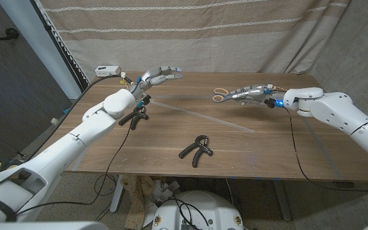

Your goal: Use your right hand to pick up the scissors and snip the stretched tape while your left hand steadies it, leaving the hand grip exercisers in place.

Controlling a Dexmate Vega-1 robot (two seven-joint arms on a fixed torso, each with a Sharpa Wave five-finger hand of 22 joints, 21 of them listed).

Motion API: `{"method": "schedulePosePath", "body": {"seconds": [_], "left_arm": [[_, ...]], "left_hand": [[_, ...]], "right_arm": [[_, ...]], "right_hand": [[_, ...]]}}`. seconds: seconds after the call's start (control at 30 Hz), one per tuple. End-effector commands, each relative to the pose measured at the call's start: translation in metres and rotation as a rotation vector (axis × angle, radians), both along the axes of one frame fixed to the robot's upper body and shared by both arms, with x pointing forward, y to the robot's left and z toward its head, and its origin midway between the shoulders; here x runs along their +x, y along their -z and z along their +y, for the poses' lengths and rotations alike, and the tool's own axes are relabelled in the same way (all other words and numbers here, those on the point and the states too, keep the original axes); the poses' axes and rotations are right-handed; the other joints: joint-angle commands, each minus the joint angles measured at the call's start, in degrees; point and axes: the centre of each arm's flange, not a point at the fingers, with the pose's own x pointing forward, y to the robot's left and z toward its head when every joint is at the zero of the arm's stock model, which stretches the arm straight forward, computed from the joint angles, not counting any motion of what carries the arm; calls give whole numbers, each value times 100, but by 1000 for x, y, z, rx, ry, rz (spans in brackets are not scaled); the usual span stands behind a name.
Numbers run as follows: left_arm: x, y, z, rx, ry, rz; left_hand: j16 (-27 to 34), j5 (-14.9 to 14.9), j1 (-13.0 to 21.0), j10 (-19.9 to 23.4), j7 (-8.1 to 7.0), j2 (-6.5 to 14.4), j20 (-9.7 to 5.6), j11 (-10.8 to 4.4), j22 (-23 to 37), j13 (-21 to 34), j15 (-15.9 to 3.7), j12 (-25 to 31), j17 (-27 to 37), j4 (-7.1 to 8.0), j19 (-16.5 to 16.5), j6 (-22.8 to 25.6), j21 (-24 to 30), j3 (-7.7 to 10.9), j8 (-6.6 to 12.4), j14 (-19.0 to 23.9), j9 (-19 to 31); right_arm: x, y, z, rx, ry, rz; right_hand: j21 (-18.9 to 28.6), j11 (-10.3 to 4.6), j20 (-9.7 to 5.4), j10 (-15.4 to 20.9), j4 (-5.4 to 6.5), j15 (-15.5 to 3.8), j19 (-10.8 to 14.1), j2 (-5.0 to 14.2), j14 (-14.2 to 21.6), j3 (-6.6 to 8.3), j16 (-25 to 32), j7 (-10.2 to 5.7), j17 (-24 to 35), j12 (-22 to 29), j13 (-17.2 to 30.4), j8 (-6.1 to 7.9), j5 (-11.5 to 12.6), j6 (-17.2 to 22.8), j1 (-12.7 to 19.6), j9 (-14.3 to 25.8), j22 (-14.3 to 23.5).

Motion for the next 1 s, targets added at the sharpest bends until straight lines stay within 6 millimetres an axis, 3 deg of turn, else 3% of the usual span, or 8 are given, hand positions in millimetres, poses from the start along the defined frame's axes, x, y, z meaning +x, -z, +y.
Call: {"method": "schedulePosePath", "body": {"seconds": [0.03, 1.0], "left_arm": [[0, -7, -11, 73, 19, -13], [-12, -23, -30, 230, -3, -54]], "left_hand": [[-12, 33, 176, -41, -4, 9, -446, 7, 13, 20, -923, -9, 12, 0, 17, -30, -7, 70, -29, -48, 27], [-5, 4, 461, -130, -2, -8, -472, 6, 17, 34, -910, -17, 17, 44, 3, 194, 1, 133, 21, -149, 56]], "right_arm": [[-1, -3, 6, -29, -8, 13], [5, -11, 9, -101, 10, 51]], "right_hand": [[27, 23, -267, 24, -7, -598, -5, 882, 607, 14, 31, 64, 20, -11, 6, -8, 22, 17, 969, 3, -5], [99, 37, -263, 46, 3, -600, -37, 890, 603, 26, 21, 80, -1, -63, -32, -82, 27, -15, 973, -7, -93]]}}
